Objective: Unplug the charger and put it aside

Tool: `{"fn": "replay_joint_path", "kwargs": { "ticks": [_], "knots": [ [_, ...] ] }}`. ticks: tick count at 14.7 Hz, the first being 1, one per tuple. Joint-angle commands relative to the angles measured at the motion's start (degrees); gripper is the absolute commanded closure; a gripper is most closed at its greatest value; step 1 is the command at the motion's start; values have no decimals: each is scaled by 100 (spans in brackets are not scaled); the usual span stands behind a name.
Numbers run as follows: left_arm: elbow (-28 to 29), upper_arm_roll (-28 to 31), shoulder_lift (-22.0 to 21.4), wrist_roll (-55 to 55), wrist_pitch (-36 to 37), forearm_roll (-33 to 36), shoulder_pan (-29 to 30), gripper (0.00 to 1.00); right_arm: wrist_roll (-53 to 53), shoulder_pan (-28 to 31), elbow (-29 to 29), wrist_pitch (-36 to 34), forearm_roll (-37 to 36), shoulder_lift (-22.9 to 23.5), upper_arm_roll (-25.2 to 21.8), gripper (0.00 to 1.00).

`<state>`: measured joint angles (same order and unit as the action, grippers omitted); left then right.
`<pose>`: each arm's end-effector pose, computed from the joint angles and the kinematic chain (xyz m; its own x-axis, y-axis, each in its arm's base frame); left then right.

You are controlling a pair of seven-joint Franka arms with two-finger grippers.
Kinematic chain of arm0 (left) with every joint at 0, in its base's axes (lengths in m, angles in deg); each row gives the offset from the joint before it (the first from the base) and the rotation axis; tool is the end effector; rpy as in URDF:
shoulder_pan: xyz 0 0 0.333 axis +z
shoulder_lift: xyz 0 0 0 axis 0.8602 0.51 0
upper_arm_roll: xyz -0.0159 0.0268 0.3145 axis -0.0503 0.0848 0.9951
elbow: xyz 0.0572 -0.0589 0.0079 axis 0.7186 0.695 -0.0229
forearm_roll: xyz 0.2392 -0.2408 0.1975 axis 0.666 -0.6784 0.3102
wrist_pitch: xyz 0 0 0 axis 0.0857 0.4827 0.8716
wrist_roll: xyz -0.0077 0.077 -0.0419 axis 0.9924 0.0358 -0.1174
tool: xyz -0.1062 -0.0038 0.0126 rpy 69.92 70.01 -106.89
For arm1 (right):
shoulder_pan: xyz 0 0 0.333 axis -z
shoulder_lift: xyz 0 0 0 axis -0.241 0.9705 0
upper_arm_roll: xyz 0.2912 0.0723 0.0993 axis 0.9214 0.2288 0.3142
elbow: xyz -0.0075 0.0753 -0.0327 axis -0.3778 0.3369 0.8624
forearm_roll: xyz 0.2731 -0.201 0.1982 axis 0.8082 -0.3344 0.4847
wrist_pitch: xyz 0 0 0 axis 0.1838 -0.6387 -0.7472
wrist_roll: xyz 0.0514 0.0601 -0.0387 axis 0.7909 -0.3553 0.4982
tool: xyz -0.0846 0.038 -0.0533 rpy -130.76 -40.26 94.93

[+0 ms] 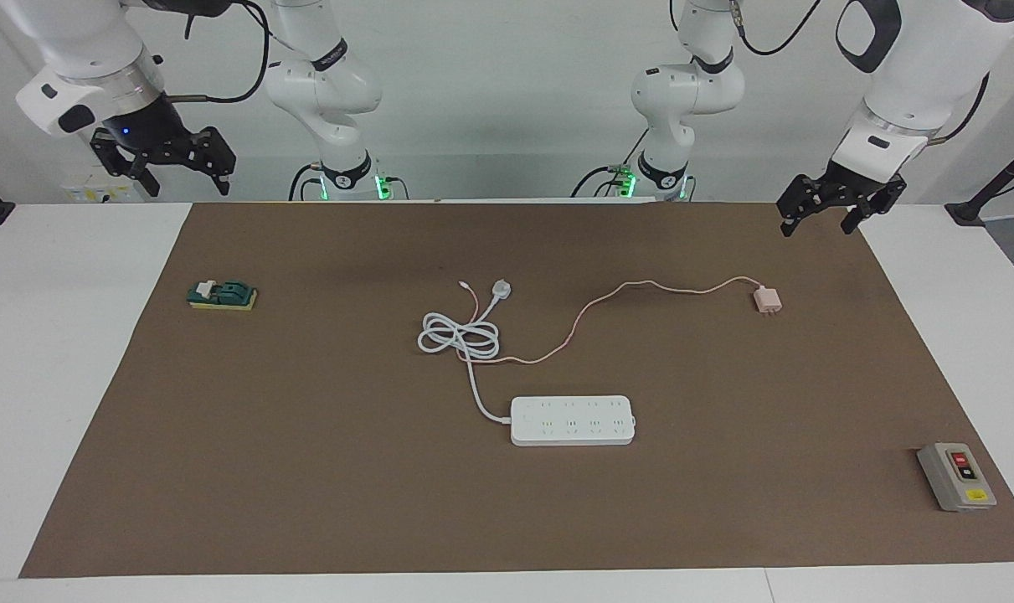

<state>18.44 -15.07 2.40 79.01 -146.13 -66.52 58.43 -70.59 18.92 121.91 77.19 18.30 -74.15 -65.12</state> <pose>0.5400 -0.0220 0.6118 0.9978 -0.0665 0.0066 -0.0663 -0.9975 -0.0248 0.5179 -0.0507 0.6558 0.9933 0.0459 -0.1056 0.0509 -0.9977 0.0451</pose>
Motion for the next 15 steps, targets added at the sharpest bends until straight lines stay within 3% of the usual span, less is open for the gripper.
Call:
{"fn": "replay_joint_path", "kwargs": {
  "ticks": [1, 4, 15],
  "knots": [
    [143, 40, -52, -45, -199, 69, -129, 0, 71, 83, -56, -79, -10, 27, 80, 0],
    [134, 57, -52, 78, -208, -211, -130, 0, 62, 83, -47, -79, -9, 18, 80, 0],
    [152, 66, -87, 447, 47, -203, -121, 0, 62, 4, -3, -79, -1, 1, 80, 0]
  ]
}}
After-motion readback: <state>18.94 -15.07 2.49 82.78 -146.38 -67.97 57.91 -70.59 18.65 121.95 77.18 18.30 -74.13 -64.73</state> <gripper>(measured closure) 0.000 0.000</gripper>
